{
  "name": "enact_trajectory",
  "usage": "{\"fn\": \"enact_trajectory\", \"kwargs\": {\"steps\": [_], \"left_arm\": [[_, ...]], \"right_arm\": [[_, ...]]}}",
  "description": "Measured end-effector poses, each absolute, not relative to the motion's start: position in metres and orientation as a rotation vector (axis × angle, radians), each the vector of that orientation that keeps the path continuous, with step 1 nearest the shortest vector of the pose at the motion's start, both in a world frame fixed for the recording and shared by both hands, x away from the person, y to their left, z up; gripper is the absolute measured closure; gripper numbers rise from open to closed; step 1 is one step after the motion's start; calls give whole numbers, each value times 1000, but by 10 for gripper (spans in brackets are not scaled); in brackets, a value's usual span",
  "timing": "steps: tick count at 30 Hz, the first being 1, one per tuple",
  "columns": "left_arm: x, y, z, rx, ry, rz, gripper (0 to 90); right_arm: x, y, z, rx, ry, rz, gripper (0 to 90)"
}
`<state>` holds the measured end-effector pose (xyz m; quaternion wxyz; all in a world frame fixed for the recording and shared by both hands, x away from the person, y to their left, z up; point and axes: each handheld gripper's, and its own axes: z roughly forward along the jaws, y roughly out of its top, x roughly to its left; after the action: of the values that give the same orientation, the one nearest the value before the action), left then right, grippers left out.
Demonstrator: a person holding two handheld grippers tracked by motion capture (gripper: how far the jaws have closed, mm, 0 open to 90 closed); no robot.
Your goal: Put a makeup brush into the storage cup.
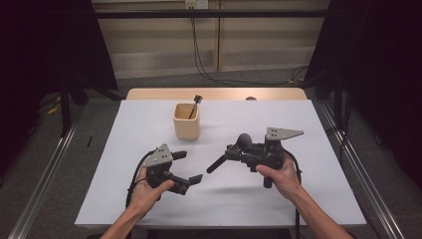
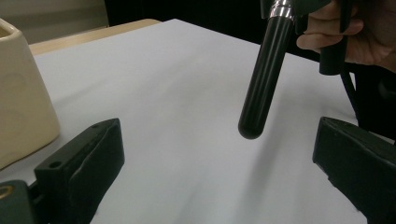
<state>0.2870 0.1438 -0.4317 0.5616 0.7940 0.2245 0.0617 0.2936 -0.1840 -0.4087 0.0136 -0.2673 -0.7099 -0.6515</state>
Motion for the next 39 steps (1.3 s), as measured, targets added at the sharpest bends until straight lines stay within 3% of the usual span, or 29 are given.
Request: {"fn": "enact_trajectory", "kwargs": {"steps": [39], "left_arm": [[289, 133, -431, 1866, 494, 180, 33]], "right_arm": [[319, -162, -381, -740, -2570, -1553, 718]]}}
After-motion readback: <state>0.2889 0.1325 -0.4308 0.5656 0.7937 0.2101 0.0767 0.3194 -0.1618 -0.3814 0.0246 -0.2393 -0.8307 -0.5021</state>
